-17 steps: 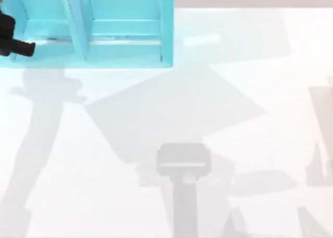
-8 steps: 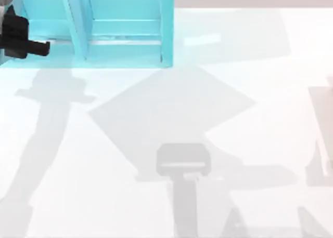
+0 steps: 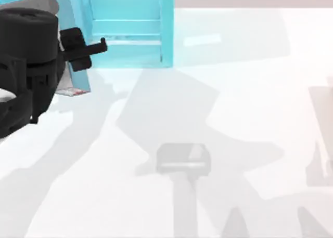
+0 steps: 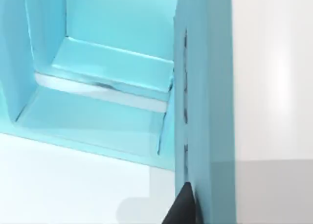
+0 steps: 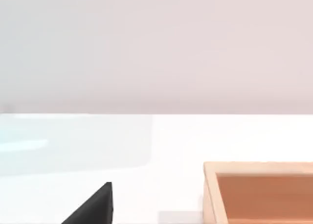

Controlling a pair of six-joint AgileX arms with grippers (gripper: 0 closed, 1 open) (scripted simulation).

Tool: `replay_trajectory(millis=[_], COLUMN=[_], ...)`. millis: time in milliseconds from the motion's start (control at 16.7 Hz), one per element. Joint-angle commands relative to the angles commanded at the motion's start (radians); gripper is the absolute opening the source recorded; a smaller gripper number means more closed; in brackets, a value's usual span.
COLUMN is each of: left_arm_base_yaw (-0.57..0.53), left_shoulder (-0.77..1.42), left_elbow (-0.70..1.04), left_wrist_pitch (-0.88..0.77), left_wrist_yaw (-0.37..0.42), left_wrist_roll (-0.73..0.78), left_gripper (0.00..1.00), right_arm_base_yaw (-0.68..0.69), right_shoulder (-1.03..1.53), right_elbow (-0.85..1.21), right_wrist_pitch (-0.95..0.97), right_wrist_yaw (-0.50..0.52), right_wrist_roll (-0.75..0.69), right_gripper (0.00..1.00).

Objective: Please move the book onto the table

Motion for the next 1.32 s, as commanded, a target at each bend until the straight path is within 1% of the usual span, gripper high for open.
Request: replay_trajectory(millis=[240, 540, 840, 1080, 1200, 1320], left_arm_base_yaw=[-0.163, -0.369, -0.544, -0.644, -0.677, -0.699], left_shoulder=[0.163, 0.390, 0.603, 0.736, 0.784, 0.817], left_elbow=[0.102, 0.272, 0.454, 0.582, 0.633, 0.670], left_wrist_pitch=[-0.094, -0.199, -0.276, -0.314, -0.325, -0.332], left_wrist_yaw=[-0.160, -0.372, -0.573, -0.710, -0.763, -0.801], left_wrist_roll=[-0.423, -0.974, -1.480, -1.801, -1.918, -2.000], left_gripper=[0.00, 0.00, 0.00, 0.00, 0.00, 0.00], right_arm_base_yaw=[0.000, 0.000, 0.000, 0.000, 0.000, 0.000], right_shoulder=[0.000, 0.000, 0.000, 0.000, 0.000, 0.000], right_elbow=[0.000, 0.000, 0.000, 0.000, 0.000, 0.000], right_wrist_pitch=[0.000, 0.000, 0.000, 0.000, 0.000, 0.000], right_wrist_yaw=[0.000, 0.000, 0.000, 0.000, 0.000, 0.000], right_wrist_roll=[0.000, 0.000, 0.000, 0.000, 0.000, 0.000], right_gripper=[1.00, 1.00, 1.00, 1.00, 1.00, 1.00])
